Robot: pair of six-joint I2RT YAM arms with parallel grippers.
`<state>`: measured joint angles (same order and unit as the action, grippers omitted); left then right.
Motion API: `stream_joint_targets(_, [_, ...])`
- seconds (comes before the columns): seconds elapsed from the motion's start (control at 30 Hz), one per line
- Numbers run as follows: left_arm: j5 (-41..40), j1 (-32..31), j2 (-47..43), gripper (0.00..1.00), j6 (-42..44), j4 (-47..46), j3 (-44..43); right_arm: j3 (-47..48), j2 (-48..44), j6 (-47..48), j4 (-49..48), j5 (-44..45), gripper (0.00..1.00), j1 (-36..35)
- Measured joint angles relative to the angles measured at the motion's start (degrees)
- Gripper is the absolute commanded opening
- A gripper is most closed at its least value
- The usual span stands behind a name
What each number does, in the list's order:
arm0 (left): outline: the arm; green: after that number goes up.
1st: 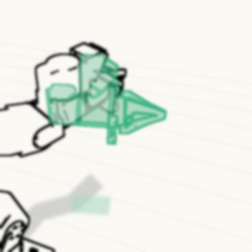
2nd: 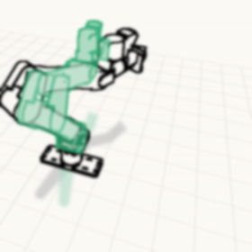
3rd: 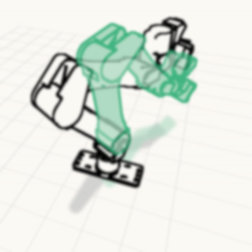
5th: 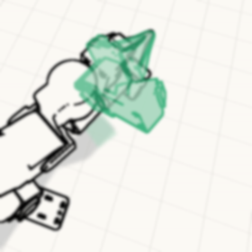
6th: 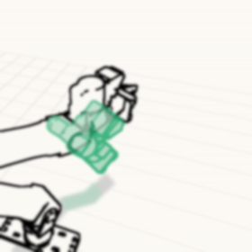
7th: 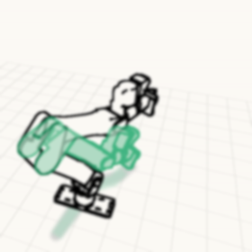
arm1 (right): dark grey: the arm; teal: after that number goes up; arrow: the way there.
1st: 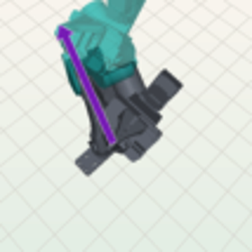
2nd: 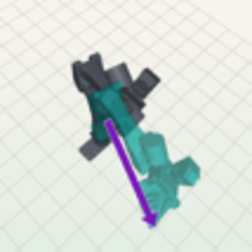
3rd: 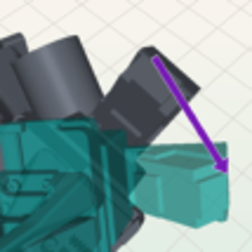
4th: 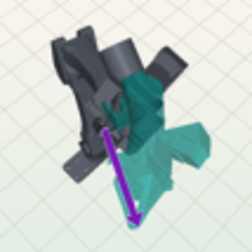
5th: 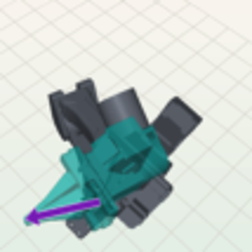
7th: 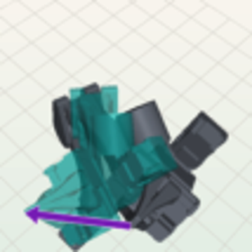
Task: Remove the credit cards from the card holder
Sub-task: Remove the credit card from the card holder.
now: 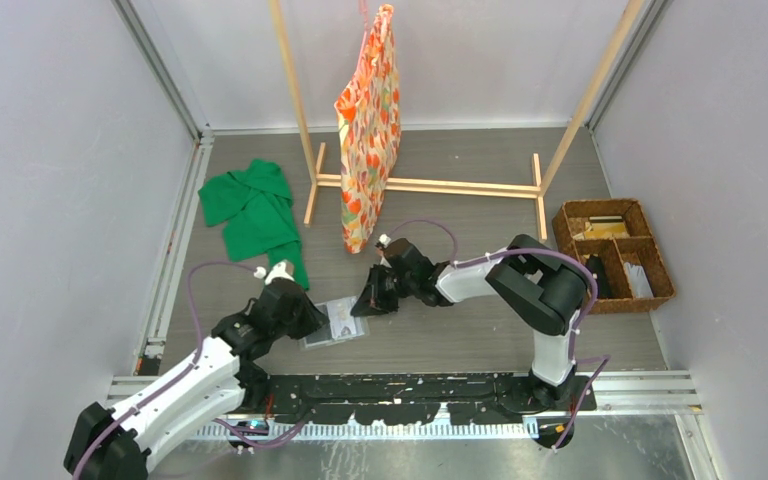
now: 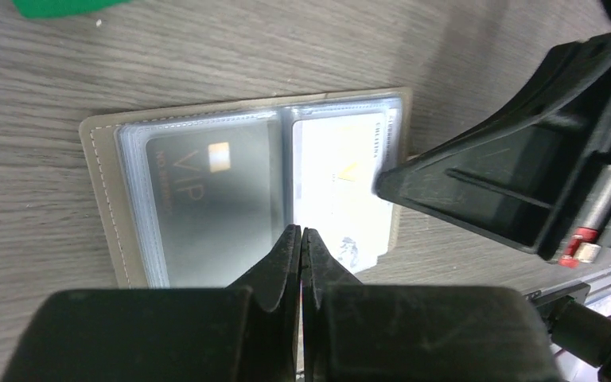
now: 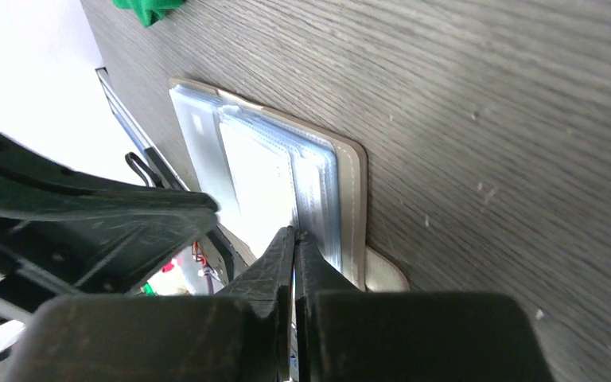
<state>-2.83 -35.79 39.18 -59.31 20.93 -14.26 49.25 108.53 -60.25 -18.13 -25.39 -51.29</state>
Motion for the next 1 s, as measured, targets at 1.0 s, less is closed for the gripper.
stream_joint_targets(1.0, [6.0, 6.0, 6.6, 0.38, 2.8, 9.6, -6.9, -6.3, -6.8, 1.3, 3.0, 4.0, 0.22, 2.6])
